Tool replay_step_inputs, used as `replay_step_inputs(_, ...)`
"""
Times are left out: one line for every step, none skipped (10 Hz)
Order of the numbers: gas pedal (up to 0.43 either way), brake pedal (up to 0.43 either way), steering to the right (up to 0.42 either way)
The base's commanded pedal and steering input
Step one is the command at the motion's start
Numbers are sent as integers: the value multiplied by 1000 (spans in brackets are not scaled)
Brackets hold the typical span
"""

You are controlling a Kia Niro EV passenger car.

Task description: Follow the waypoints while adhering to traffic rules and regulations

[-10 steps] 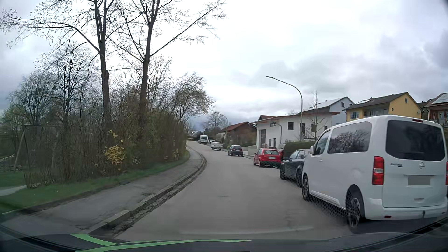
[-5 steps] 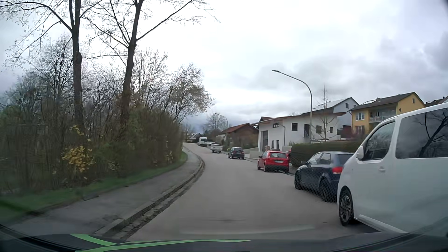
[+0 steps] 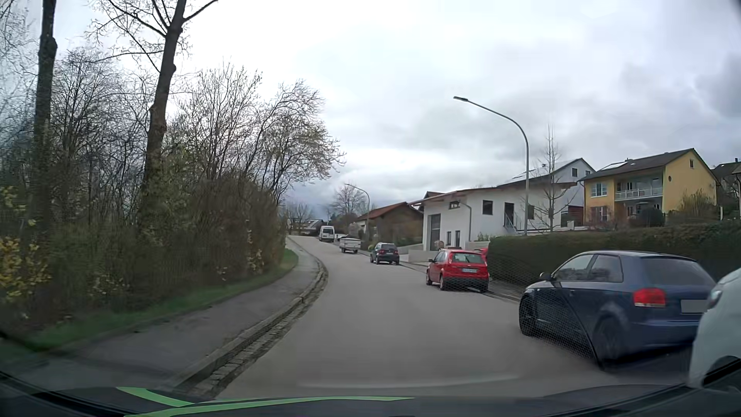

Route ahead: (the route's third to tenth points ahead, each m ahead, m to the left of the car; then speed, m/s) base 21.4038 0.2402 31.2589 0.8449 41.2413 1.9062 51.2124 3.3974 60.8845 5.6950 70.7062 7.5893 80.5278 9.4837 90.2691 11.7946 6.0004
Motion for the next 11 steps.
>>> replay_step_inputs(177, 0, 25)
replay_step_inputs(177, 0, 22)
replay_step_inputs(177, 0, 17)
replay_step_inputs(177, 0, 14)
replay_step_inputs(177, 0, 10)
replay_step_inputs(177, 0, 8)
replay_step_inputs(177, 0, 5)
replay_step_inputs(169, 0, 3)
replay_step_inputs(169, 0, 3)
replay_step_inputs(157, 0, 1)
replay_step_inputs(157, 0, 0)
